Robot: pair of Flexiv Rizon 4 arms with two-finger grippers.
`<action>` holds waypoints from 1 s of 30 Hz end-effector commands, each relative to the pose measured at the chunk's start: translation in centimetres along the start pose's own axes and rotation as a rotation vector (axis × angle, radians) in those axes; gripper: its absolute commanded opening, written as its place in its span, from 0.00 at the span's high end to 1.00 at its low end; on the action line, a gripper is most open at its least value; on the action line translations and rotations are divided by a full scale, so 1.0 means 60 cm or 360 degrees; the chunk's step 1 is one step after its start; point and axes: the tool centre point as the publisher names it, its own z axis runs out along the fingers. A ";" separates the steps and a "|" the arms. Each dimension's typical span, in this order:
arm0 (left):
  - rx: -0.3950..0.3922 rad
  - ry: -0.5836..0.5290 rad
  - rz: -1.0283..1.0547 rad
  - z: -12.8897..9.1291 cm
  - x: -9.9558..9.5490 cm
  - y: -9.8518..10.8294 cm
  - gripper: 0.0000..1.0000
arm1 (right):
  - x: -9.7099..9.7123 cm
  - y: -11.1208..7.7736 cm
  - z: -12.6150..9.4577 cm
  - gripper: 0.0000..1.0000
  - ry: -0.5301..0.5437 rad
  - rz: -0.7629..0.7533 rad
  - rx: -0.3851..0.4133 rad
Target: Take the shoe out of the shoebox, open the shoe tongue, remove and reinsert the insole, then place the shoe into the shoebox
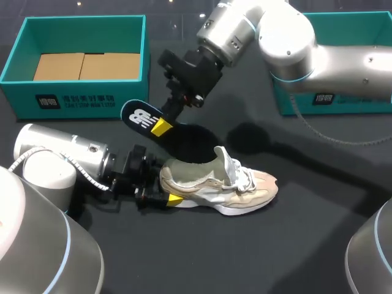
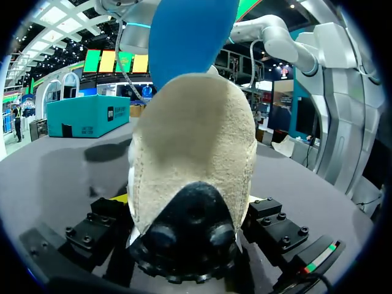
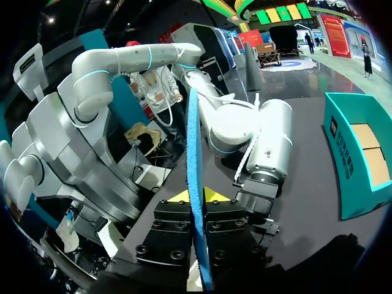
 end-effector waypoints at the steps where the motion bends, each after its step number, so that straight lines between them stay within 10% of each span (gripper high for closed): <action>1: -0.0001 0.0000 0.0001 0.000 0.001 0.000 1.00 | 0.018 0.063 -0.033 1.00 -0.0017 0.0045 0.0074; 8: -0.0001 0.0000 0.0001 0.000 0.001 0.000 1.00 | 0.134 0.087 -0.119 1.00 -0.0076 0.0000 -0.0178; 22: -0.0001 0.0000 0.0001 0.000 0.001 0.000 1.00 | 0.134 0.087 -0.119 1.00 -0.0076 0.0000 -0.0178; 27: -0.0001 0.0000 0.0001 0.000 0.001 0.000 1.00 | 0.199 0.081 -0.165 1.00 -0.0234 0.0057 -0.0331; 30: -0.0001 0.0000 0.0001 0.000 0.001 0.000 1.00 | 0.245 0.065 -0.196 1.00 -0.0360 0.0152 -0.0725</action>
